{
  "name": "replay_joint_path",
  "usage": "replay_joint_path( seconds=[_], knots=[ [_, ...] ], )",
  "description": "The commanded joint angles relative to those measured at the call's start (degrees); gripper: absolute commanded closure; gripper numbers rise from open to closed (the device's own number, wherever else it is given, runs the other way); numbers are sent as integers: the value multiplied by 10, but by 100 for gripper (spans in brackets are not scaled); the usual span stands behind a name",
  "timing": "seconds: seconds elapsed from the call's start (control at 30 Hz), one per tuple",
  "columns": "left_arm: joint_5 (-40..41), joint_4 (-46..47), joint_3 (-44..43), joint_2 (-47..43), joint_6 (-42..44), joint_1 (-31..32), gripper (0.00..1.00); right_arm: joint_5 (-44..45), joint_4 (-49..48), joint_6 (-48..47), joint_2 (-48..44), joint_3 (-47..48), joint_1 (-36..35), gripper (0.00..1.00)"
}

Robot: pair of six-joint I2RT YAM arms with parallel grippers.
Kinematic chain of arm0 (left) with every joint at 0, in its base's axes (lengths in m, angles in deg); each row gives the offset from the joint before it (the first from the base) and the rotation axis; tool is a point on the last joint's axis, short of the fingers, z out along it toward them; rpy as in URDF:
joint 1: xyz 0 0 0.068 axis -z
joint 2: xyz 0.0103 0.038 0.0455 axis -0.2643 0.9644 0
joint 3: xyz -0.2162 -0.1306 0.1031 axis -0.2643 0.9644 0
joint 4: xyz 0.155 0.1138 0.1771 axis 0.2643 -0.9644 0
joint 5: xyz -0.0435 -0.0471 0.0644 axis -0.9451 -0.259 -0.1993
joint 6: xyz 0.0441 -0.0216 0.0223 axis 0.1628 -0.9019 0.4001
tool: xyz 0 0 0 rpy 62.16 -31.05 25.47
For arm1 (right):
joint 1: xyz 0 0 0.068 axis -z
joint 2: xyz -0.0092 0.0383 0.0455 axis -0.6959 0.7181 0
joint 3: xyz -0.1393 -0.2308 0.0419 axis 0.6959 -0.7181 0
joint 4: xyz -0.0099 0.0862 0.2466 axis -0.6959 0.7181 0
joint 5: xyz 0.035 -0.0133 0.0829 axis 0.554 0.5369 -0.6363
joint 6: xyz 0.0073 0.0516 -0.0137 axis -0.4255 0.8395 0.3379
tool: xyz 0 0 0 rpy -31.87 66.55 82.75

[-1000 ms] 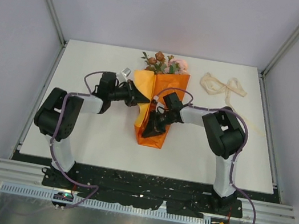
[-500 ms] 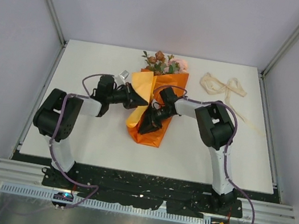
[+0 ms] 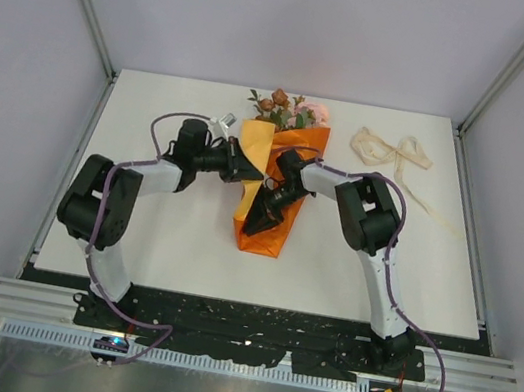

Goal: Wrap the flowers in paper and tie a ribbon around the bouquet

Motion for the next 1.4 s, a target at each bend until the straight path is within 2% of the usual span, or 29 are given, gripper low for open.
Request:
replay_joint_path(
  seconds=[0.0,0.33,0.57,0.73,0.8,1.1,1.2,1.37],
  knots=[
    [-17,-62,-44,46,34,6,100,93,39,-39,34,-7,-1,72],
    [22,-109,-22,55,42,-19,100,90,-19,-26,-60,-52,7,71],
    [34,-137,-35,65,57,-20,100,53,-56,-7,-136,-88,28,57],
    [39,-153,-50,70,66,-16,100,38,-65,-6,-174,-93,41,56],
    [38,-153,-52,70,66,-15,100,31,-72,-1,-191,-100,58,60],
    [38,-145,-53,70,57,-13,100,124,-127,52,-222,-160,221,62],
    [43,-143,-53,67,57,-8,100,171,-137,54,-213,-167,233,61],
    [45,-138,-58,68,50,-3,100,175,-174,84,-180,-168,230,58]
  ],
)
